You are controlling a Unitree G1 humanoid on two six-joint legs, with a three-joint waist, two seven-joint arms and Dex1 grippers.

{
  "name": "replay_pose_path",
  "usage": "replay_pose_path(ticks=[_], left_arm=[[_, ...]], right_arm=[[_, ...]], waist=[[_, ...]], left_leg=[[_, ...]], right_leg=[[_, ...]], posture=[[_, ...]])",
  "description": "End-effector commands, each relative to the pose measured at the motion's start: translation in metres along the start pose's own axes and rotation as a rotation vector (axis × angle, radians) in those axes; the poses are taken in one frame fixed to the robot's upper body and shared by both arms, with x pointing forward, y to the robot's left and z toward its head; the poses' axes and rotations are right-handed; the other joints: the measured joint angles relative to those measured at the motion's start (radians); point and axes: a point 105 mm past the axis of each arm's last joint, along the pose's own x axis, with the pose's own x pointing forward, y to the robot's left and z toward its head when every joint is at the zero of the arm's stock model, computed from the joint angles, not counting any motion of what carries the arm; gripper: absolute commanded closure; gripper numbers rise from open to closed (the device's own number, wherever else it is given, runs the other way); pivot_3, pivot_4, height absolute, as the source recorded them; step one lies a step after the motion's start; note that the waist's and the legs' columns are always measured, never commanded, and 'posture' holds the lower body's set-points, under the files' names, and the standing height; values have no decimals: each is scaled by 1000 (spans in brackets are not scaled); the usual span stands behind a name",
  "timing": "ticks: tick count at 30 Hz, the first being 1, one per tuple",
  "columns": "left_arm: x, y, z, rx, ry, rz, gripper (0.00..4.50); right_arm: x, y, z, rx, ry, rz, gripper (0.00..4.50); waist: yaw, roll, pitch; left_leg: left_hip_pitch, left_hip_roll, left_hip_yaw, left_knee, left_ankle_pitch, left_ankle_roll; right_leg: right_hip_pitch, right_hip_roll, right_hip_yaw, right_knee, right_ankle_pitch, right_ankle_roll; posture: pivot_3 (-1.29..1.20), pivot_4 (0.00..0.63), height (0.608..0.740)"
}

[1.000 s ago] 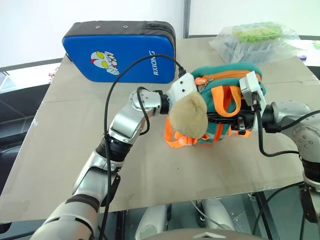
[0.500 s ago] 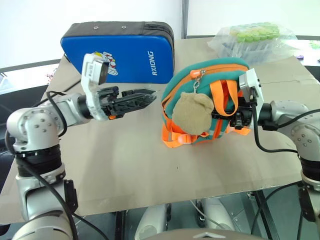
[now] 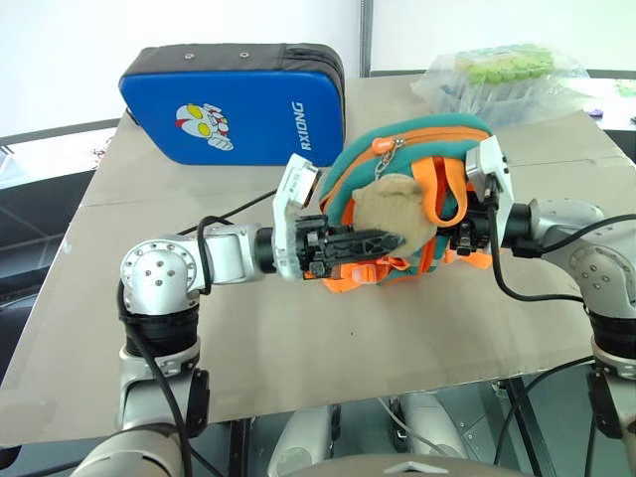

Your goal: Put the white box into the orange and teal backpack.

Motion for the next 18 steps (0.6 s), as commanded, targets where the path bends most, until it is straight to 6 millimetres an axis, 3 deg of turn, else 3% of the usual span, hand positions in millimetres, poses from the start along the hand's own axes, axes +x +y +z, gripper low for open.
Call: replay_pose_path(ticks=[1,5,9,13,15,18], left_arm=[[-3,-5,10,24,-46,-11,3219],[-22,-5,19,44,-104,24,4467],[-73,7,37,39,-254,148,4491],[-114,24,35,-39,-349,260,4492],[-129,37,24,-97,-376,323,4493],[-144,66,-10,-177,-342,479,4499]], right_arm=[[0,8,8,-33,-24,16,4500],[-4,-6,19,-22,-108,-85,4500],[-21,-33,39,39,-258,-245,4500],[-38,-49,52,111,-373,-340,4500],[-45,-57,58,145,-431,-385,4500],[-56,-71,64,188,-492,-469,4500]], waist=[[1,0,0],[1,0,0],[-7,0,0],[-1,0,0],[-1,0,0],[-1,0,0]], left_leg=[[0,0,0,0,0,0],[0,0,1,0,0,0],[4,0,1,-2,0,0],[7,-1,2,-6,0,0],[7,-2,3,-6,0,0],[6,-2,3,-6,0,0]], right_leg=[[0,0,0,0,0,0],[0,0,0,0,0,0],[0,2,3,2,0,0],[0,2,4,2,0,0],[0,2,5,1,0,0],[0,2,5,1,0,0]], posture=[[0,150,740],[0,150,740],[0,150,740],[0,150,740],[0,150,740],[0,150,740]])
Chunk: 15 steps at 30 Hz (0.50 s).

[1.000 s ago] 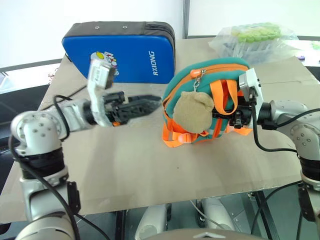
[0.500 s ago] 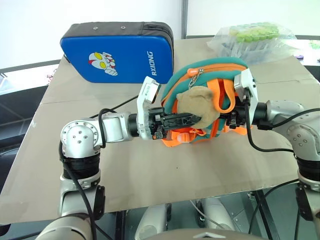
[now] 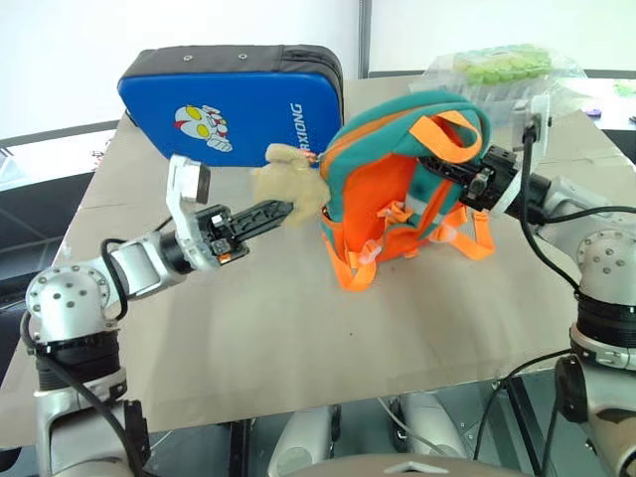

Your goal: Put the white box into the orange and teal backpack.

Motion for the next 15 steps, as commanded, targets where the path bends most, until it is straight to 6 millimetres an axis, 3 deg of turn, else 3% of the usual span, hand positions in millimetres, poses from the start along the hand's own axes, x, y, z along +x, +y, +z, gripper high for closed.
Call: replay_pose_path(ticks=[1,4,7,11,15], left_arm=[[-28,45,-13,-22,-35,227,4499],[-34,87,-55,-89,59,449,4499],[-23,108,-65,-83,29,528,4499],[7,104,-56,-8,-1,481,4499],[30,89,-27,153,-43,407,4499]], right_arm=[[-21,-26,44,-11,-189,-170,4500],[-28,-40,57,22,-263,-263,4500],[-34,-47,67,44,-317,-317,4500],[-34,-41,68,-3,-307,-321,4500],[-30,-27,60,-83,-255,-299,4500]], waist=[[0,0,0],[2,0,0],[8,-1,-1],[13,-2,-2],[9,-2,-2]], left_leg=[[0,0,0,-1,0,0],[1,0,1,-3,0,0],[0,-1,0,-3,0,0],[0,-1,-1,-2,0,0],[0,-1,0,-3,0,0]], right_leg=[[0,0,0,0,0,0],[0,0,1,-1,0,0],[0,-2,0,-2,0,0],[1,-2,0,-2,0,0],[0,-2,0,-2,0,0]], posture=[[0,150,740],[0,150,740],[0,150,740],[0,150,740],[0,150,740]])
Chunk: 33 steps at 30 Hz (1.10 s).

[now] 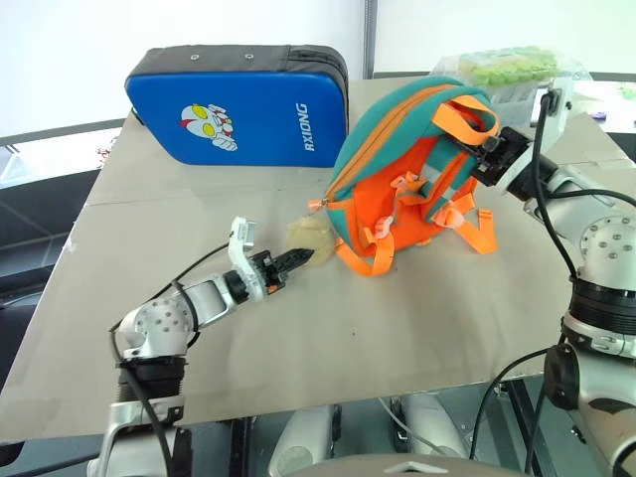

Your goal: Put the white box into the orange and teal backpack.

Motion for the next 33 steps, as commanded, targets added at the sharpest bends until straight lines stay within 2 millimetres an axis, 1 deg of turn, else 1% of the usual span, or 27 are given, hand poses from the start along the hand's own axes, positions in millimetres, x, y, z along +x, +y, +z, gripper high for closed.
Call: replay_pose_path(ticks=[1,3,4,6,7,8,9,10,11,13,14,16,19,23,25,27,29,32,33], left_arm=[[1,-1,26,184,-71,30,4499],[3,-15,38,355,-110,-11,4499],[3,-20,42,404,-128,-28,4499],[1,-33,48,510,-150,-80,4500],[0,-38,49,538,-157,-103,3467],[-1,-43,50,546,-167,-128,3067],[-3,-47,50,557,-175,-143,2542],[-5,-49,50,572,-174,-148,2142],[-9,-51,48,580,-167,-153,1556],[-19,-50,44,604,-141,-142,632],[-26,-48,41,602,-128,-133,53],[-37,-44,36,604,-106,-123,11],[-57,-39,27,621,-73,-104,11],[-74,-38,19,639,-59,-93,11],[-81,-37,14,649,-42,-77,11],[-93,-32,6,663,-22,-38,11],[-103,-28,1,677,-9,-3,11],[-114,-23,-6,698,15,31,11],[-116,-22,-8,699,22,35,11]], right_arm=[[-20,10,36,-183,-135,-15,4500],[-20,15,24,-251,-79,-3,4500],[-20,16,18,-290,-52,-7,4500],[-25,16,0,-361,16,-13,3773],[-28,17,-6,-375,32,-15,3374],[-31,17,-11,-388,50,-14,2929],[-36,16,-18,-426,88,-16,2401],[-42,15,-24,-464,128,-18,2001],[-50,14,-29,-489,165,-25,1429],[-69,11,-34,-516,218,-44,512],[-79,10,-36,-536,255,-50,9],[-95,13,-40,-560,311,-38,0],[-119,18,-42,-536,378,-19,0],[-148,17,-50,-521,493,-20,0],[-164,15,-57,-524,560,-33,0],[-181,7,-59,-532,597,-89,0],[-191,1,-60,-542,610,-127,0],[-200,-4,-66,-552,629,-136,0],[-202,-5,-68,-556,637,-134,0]], waist=[[0,0,0],[-3,0,0],[-6,0,0],[-7,0,0],[-7,0,0],[-7,0,0],[-6,0,0],[-5,0,0],[-3,0,0],[-2,0,0],[-3,0,0],[-3,0,0],[-5,0,0],[-1,0,0],[3,0,0],[6,0,0],[6,0,0],[9,0,1],[11,0,1]], left_leg=[[-1,0,0,0,0,0],[-1,0,0,-1,0,0],[-1,0,1,-2,0,0],[-1,0,2,-3,0,0],[-1,0,2,-3,0,0],[-1,1,1,-3,0,0],[-1,1,1,-4,0,0],[-1,1,1,-4,0,0],[-1,1,1,-4,0,0],[-1,1,1,-3,0,0],[-1,1,1,-3,0,0],[-1,1,1,-4,0,0],[1,2,1,-4,-1,1],[5,3,0,-4,-3,5],[7,3,-1,-3,-3,5],[8,3,-1,-3,-3,6],[10,3,-1,-3,-4,6],[13,3,0,-3,-4,6],[19,3,0,-4,-4,7]], right_leg=[[0,0,0,0,0,0],[-1,1,-1,-1,0,0],[-1,1,0,-2,0,0],[-1,1,1,-3,0,0],[-1,1,1,-4,0,0],[-1,1,1,-4,0,0],[-1,1,0,-4,0,0],[-1,1,0,-4,0,0],[-1,1,1,-4,0,0],[-1,0,0,-4,0,0],[0,0,1,-5,0,0],[0,1,0,-5,0,0],[1,2,1,-5,0,0],[7,2,-1,-5,0,0],[9,2,-3,-6,0,0],[12,2,-4,-7,0,0],[13,2,-3,-8,-1,0],[16,2,-2,-8,-1,0],[22,2,-3,-9,-1,1]], posture=[[0,150,740],[0,150,740],[0,150,740],[0,150,740],[0,150,740],[0,150,740],[0,150,740],[0,150,740],[0,150,740],[0,150,740],[0,150,740],[0,150,740],[0,150,740],[0,150,740],[0,150,740],[0,150,740],[0,150,740],[0,150,740],[0,150,740]])
